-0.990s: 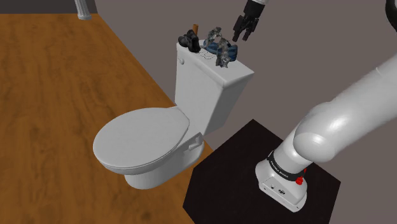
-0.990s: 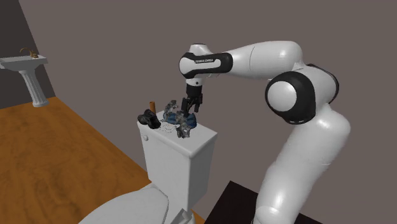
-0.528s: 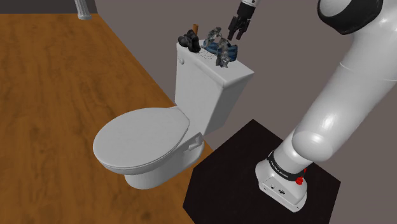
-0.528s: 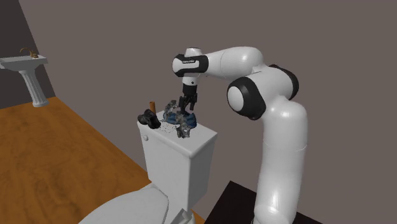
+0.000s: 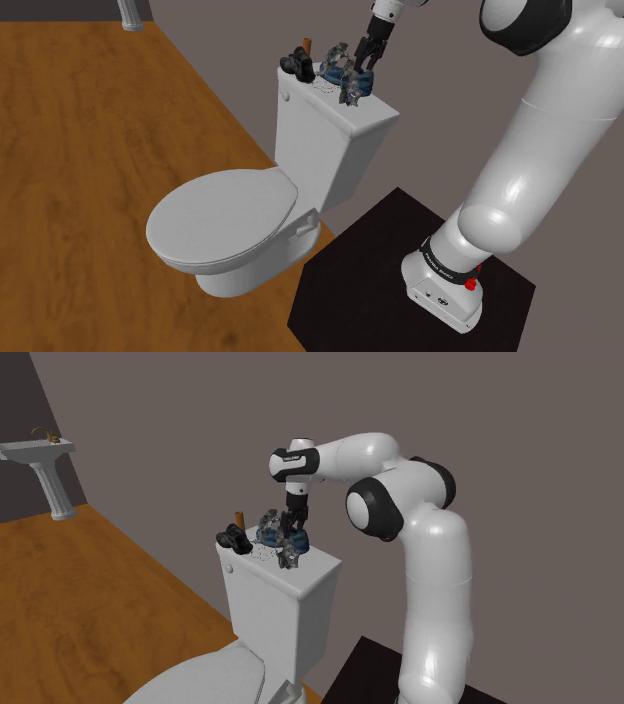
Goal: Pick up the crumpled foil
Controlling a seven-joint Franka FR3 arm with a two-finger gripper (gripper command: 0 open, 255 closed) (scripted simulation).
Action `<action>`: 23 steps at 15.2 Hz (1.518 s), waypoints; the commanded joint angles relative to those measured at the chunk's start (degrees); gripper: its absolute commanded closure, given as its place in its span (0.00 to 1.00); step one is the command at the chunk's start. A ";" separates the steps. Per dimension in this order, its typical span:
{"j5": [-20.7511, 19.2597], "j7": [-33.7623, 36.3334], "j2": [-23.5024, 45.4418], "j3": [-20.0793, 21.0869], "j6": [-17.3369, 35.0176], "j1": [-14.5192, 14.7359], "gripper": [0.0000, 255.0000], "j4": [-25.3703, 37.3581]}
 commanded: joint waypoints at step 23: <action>-0.48 1.23 -0.34 -0.25 -7.00 -0.37 1.00 6.84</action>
